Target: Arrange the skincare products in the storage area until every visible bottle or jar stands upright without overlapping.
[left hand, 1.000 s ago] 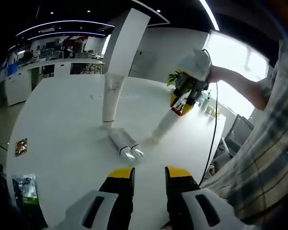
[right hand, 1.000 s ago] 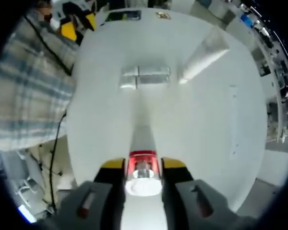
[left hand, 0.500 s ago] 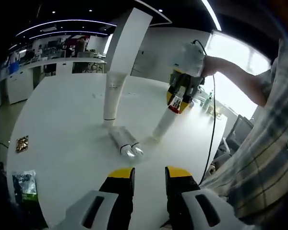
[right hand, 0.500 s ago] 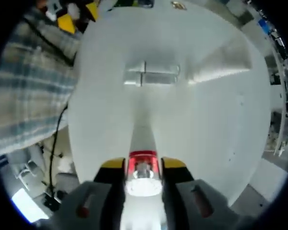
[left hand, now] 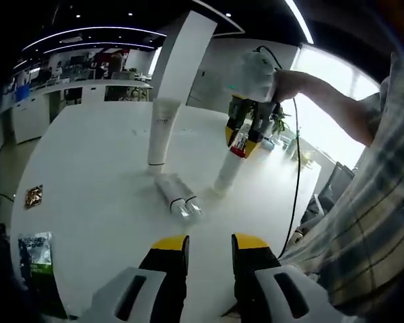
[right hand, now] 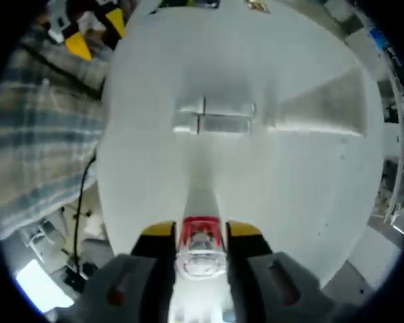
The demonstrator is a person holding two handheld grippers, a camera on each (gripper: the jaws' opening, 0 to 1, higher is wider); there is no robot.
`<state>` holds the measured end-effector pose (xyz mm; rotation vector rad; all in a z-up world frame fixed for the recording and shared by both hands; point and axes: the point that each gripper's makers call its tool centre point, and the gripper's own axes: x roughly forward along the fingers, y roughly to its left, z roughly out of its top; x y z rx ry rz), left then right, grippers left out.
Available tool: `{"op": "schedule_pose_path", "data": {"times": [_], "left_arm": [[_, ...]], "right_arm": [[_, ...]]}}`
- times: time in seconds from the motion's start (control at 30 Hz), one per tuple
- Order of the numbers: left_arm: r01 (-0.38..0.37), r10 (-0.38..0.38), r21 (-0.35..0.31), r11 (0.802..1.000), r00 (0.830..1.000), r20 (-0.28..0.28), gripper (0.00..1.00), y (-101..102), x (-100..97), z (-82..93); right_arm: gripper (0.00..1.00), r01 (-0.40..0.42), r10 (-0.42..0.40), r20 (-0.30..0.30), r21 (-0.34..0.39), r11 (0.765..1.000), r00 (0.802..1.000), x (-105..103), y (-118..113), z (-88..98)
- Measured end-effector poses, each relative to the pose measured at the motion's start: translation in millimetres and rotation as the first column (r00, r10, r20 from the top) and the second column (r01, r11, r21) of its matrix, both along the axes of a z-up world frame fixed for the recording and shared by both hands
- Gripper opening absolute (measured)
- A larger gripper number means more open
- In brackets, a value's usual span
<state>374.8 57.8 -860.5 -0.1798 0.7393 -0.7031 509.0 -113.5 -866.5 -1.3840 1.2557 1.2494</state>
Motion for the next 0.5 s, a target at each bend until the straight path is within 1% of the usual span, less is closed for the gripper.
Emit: {"op": "schedule_pose_path", "data": {"times": [0.03,0.23,0.3,0.33,0.5], "left_arm": [[-0.008,0.008,-0.003,1.0,1.0,0.001,0.26,2,-1.2,-0.5],[-0.04,0.04,-0.009,0.999,0.999,-0.008,0.26,10,-9.2,-3.6],[-0.049,0.049,-0.013,0.999,0.999,-0.012,0.26,12,-11.7,-4.2],[-0.054,0.054,-0.016,0.998,0.998,-0.01,0.26,13,-12.8,-4.1],[-0.069,0.069,-0.022,0.997,0.998,-0.009,0.26,18,-16.5,-4.3]], "right_arm": [[0.26,-0.011,0.011,0.008,-0.027,1.0,1.0,2,-3,0.0],[0.26,-0.004,0.004,0.002,-0.021,1.0,1.0,1,-2,1.0],[0.26,0.004,-0.004,0.006,-0.014,1.0,1.0,1,-2,1.4],[0.26,0.009,-0.009,-0.002,-0.011,1.0,1.0,-1,-2,1.5],[0.27,-0.038,0.037,0.016,0.023,0.999,0.999,2,0,2.3]]}}
